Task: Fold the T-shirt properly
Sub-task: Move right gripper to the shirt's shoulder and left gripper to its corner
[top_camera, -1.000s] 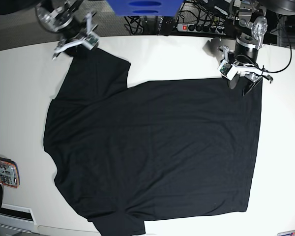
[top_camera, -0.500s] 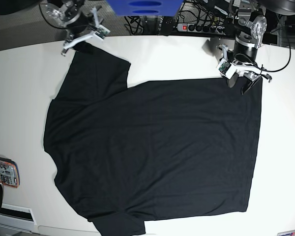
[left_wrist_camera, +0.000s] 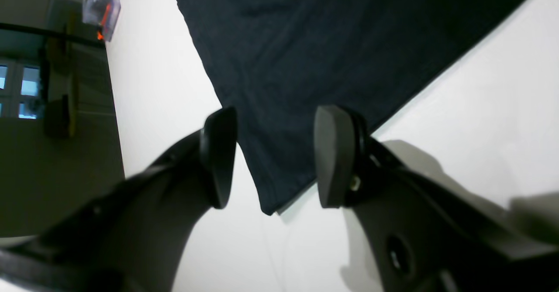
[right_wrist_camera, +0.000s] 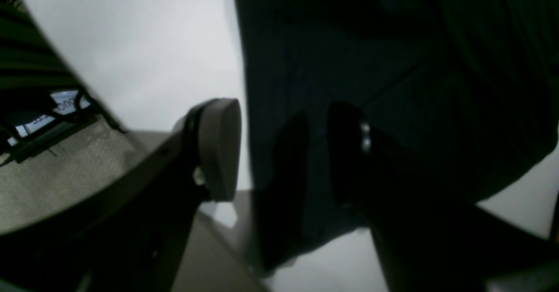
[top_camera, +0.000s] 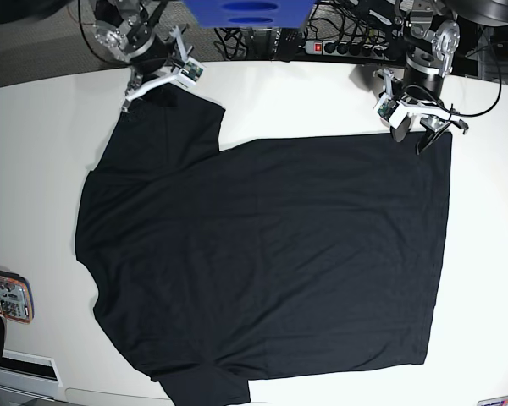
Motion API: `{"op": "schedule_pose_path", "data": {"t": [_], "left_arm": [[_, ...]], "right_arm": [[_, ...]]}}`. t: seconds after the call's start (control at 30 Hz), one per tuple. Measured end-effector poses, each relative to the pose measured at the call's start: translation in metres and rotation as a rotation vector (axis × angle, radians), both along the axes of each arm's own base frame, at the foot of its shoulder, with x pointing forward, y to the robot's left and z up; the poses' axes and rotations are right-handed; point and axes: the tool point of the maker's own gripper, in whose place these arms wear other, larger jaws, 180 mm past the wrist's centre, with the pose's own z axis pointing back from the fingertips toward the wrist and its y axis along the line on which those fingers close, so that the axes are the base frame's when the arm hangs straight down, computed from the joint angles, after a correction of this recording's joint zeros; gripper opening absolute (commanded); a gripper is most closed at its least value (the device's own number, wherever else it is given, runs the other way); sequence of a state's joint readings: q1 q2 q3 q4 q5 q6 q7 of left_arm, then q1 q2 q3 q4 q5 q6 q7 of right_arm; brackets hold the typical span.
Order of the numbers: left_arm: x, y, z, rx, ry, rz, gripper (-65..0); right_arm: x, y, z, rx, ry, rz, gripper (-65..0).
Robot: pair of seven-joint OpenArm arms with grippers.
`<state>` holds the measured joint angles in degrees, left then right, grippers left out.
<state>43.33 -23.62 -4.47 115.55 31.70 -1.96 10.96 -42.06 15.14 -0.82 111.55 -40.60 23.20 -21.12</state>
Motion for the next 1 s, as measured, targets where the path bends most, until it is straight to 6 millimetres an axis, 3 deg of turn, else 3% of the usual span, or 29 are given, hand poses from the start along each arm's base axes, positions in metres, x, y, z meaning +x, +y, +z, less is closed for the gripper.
{"op": "schedule_pose_path", "data": {"t": [0.2, 0.53, 0.9, 1.0], "left_arm": [[0.002, 0.001, 0.001, 0.002, -0.007, 0.001, -36.8], [0.001, 0.001, 0.001, 0.003, -0.002, 0.001, -36.8], [0.000, 0.001, 0.000, 0.002, -0.001, 0.001, -36.8], [0.000, 0.001, 0.000, 0.003, -0.002, 0.001, -36.8]], "right_arm": [[0.012, -0.057, 0.002, -0.147, -0.020, -0.047, -33.9], [0.015, -0.069, -0.008, -0.263, -0.068, 0.012, -33.9], [0.016, -0.072, -0.012, -0.273, -0.078, 0.008, -33.9], [0.027, -0.083, -0.011, -0.337, -0.083, -0.054, -33.9]]}}
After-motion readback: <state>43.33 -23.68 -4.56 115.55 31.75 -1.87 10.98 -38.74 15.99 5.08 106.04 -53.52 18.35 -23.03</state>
